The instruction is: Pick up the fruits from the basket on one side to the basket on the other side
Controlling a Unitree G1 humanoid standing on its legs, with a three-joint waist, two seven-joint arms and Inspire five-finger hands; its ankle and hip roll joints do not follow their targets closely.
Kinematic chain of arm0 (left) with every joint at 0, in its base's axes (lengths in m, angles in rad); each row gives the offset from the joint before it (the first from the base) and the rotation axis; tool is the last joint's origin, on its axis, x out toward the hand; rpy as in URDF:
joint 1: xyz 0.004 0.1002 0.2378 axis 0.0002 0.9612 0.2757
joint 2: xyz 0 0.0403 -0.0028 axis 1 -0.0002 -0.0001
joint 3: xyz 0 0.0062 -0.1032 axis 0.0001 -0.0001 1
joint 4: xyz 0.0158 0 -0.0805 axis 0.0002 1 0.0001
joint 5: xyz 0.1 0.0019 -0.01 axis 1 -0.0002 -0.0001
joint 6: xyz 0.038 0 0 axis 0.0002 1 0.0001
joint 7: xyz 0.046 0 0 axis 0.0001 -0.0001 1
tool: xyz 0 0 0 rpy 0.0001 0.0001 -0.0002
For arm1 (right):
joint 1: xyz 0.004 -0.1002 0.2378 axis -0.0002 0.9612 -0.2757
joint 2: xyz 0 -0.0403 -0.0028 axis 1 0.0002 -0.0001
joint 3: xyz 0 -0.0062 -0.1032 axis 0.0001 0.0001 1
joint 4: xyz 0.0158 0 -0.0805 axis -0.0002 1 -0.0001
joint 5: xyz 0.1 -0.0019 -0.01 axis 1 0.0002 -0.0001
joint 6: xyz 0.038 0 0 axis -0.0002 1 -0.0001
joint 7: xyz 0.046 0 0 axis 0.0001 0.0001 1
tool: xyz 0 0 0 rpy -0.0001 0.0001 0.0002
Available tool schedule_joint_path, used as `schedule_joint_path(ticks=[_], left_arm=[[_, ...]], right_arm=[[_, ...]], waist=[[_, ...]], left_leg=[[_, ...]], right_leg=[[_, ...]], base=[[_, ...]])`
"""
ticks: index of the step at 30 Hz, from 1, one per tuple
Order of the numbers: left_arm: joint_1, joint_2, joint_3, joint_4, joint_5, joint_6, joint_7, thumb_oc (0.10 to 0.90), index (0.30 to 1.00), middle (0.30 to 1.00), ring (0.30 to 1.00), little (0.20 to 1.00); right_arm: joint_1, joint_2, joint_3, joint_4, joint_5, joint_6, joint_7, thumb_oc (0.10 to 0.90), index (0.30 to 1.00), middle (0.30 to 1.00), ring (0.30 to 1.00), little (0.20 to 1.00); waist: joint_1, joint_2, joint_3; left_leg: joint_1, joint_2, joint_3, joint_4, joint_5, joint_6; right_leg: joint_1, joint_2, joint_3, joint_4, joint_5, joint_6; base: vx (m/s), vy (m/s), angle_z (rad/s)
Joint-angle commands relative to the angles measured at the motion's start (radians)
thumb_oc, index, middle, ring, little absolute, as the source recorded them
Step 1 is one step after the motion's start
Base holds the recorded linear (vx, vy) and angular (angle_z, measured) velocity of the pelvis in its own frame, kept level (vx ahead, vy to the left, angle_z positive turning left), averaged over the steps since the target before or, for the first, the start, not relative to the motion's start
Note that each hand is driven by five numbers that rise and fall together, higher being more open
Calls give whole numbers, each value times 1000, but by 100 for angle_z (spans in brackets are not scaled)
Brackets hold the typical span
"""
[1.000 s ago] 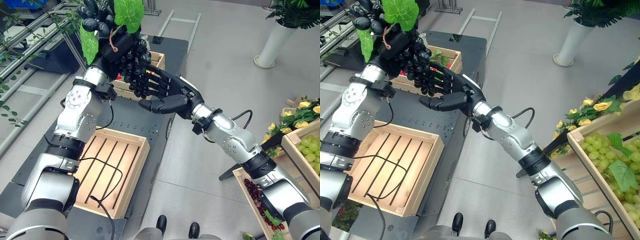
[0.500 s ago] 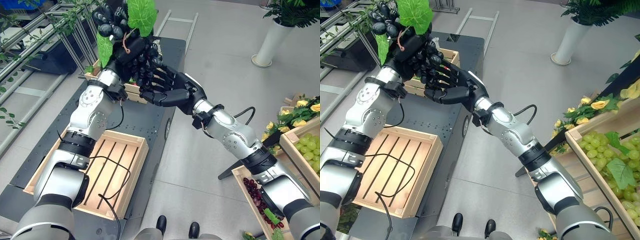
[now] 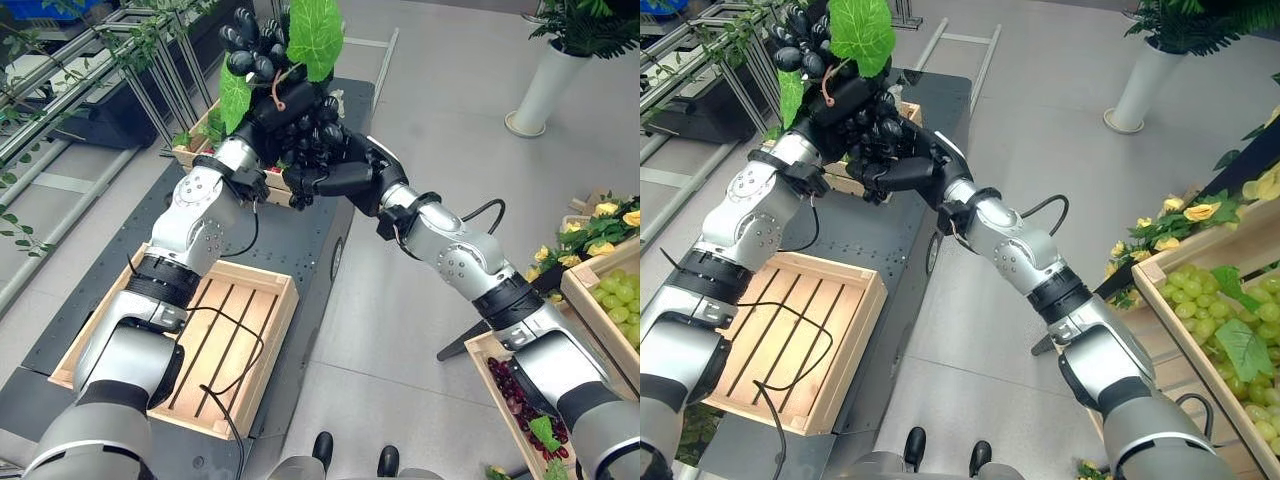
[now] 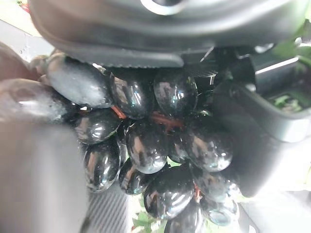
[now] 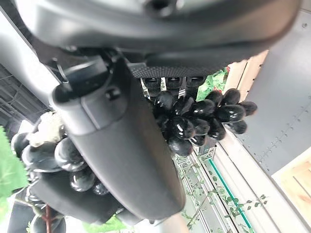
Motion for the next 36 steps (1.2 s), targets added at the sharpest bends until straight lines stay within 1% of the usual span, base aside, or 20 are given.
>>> schedule_joint_path(ticks=[1,6,12,13,14,15,21,36], left_arm=[[-114,-89,-68,92,-35,-61,-46,400,300,300,300,300],[-113,-94,-72,84,-41,-63,-42,400,300,300,300,300],[-106,-100,-76,79,-35,-57,-38,400,300,300,300,300],[-105,-101,-78,81,-36,-57,-39,400,300,300,300,300],[-103,-101,-75,82,-35,-55,-41,400,300,300,300,300],[-102,-101,-73,88,-35,-56,-45,400,300,300,300,300],[-105,-104,-74,92,-39,-71,-50,400,300,300,300,300],[-111,-79,-71,102,-32,-81,-49,400,300,300,300,300]], right_arm=[[-105,152,18,70,71,-65,27,800,900,900,900,900],[-107,171,30,87,90,-64,21,800,900,900,900,900],[-103,185,23,92,94,-88,11,800,900,900,900,900],[-103,187,24,91,97,-93,10,711,766,766,766,766],[-102,188,21,88,96,-96,9,508,462,462,462,462],[-102,190,17,82,102,-99,2,400,300,300,300,300],[-91,197,12,86,137,-101,2,400,300,300,300,300],[-85,174,6,93,134,-95,6,400,300,300,300,300]], waist=[[12,10,-280],[15,9,-281],[20,9,-277],[21,9,-278],[21,9,-277],[21,8,-276],[18,9,-278],[13,10,-276]], left_leg=[[-32,-20,7,-8,-20,-31],[-30,-19,5,-8,-20,-31],[-30,-20,-2,-8,-20,-31],[-30,-21,-3,-8,-20,-30],[-30,-21,-4,-8,-20,-30],[-28,-21,-4,-8,-21,-30],[-28,-19,2,-8,-21,-30],[-21,-17,12,-8,-24,-33]], right_leg=[[-35,-17,2,1,47,-20],[-31,-16,3,1,45,-23],[-31,-16,1,1,44,-25],[-31,-15,1,1,44,-26],[-30,-16,1,1,44,-25],[-29,-16,1,1,43,-25],[-29,-16,4,1,42,-26],[-26,-14,9,1,40,-26]], base=[[0,0,0],[0,0,0],[0,0,0],[0,0,0],[0,0,0],[0,0,0],[0,0,0],[0,0,0]])
